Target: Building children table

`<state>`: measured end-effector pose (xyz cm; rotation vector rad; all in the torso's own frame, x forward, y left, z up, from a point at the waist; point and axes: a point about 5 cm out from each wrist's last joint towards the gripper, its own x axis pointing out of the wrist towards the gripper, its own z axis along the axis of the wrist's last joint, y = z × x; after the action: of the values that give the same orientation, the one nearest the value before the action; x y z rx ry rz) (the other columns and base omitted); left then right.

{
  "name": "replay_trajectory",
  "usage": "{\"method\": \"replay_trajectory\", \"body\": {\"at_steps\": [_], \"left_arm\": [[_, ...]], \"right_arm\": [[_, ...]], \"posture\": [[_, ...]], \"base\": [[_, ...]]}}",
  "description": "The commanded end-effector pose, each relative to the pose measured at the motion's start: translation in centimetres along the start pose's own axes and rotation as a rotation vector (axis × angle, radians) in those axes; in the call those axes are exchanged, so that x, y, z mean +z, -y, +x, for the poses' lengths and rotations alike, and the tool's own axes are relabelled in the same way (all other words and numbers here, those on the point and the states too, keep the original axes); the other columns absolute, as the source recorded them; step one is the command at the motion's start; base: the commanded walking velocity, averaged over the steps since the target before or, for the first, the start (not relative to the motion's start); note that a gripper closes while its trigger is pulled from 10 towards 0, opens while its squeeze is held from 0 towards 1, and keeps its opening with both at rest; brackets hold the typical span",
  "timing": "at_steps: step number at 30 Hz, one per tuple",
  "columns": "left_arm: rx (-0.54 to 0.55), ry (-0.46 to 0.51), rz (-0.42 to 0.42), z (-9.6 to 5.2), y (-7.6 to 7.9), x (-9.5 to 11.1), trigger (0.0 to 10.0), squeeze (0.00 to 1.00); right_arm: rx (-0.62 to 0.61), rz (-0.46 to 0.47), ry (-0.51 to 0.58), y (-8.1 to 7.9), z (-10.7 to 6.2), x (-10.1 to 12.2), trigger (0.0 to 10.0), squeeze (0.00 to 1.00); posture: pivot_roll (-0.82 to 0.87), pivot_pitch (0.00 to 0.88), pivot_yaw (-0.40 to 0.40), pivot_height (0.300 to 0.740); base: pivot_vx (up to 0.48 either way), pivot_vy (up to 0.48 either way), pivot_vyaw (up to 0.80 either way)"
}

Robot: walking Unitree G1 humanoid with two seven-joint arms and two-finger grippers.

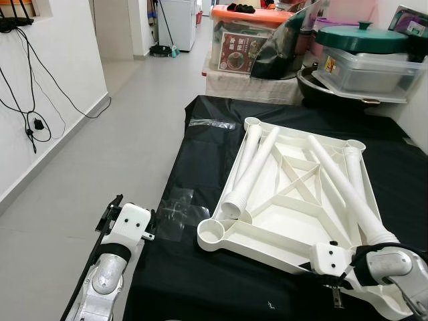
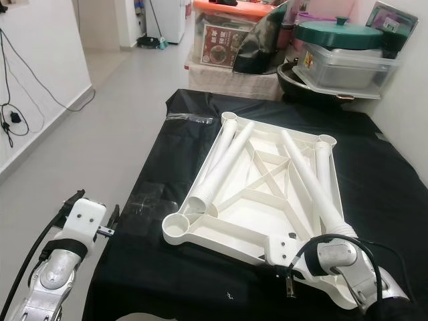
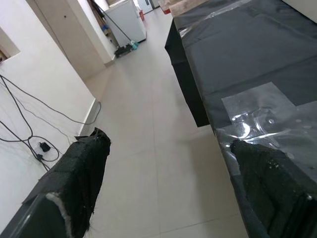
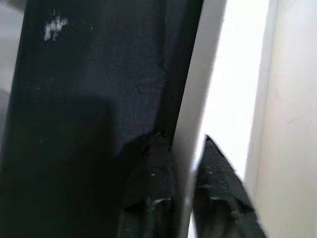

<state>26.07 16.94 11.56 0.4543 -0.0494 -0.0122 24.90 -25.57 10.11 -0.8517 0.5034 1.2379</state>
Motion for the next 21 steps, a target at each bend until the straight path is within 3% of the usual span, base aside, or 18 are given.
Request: {"method": "replay_trajectory", "body": {"at_steps": [1, 13, 15, 17, 21], "left_arm": [[-0.023, 0.009, 0.005, 0.1, 0.4, 0.0, 10.0, 0.00], [-0.025, 0.008, -0.001, 0.2, 0.7, -0.1, 10.0, 0.00], [-0.025, 0.009, -0.001, 0.3, 0.7, -0.1, 10.0, 0.00], [-0.019, 0.011, -0.003, 0.3, 0.5, -0.1, 10.0, 0.00], [-0.015, 0.012, -0.004, 0.3, 0.4, -0.1, 10.0, 0.00]], "right_arm": [[0.114, -0.003, -0.040, -1.4, 1.1, -0.6, 10.0, 1.00], [0.002, -0.089, -0.014, 1.4, -0.2, 1.9, 10.0, 1.00], [-0.045, -0.101, 0.008, 2.3, -0.6, 2.7, 10.0, 1.00], [-0.146, -0.080, 0.095, 4.4, -2.0, 4.8, 10.0, 1.00], [-0.170, -0.063, 0.141, 5.0, -2.8, 5.6, 10.0, 1.00]], "posture": [[0.04, 0.000, -0.053, 0.740], [0.03, 0.000, -0.055, 0.740], [0.03, 0.000, -0.055, 0.740], [0.03, 0.000, -0.055, 0.740], [0.03, 0.000, -0.055, 0.740]], "base": [[0.000, 0.000, 0.00], [0.000, 0.000, 0.00], [0.000, 0.000, 0.00], [0.000, 0.000, 0.00], [0.000, 0.000, 0.00]]}}
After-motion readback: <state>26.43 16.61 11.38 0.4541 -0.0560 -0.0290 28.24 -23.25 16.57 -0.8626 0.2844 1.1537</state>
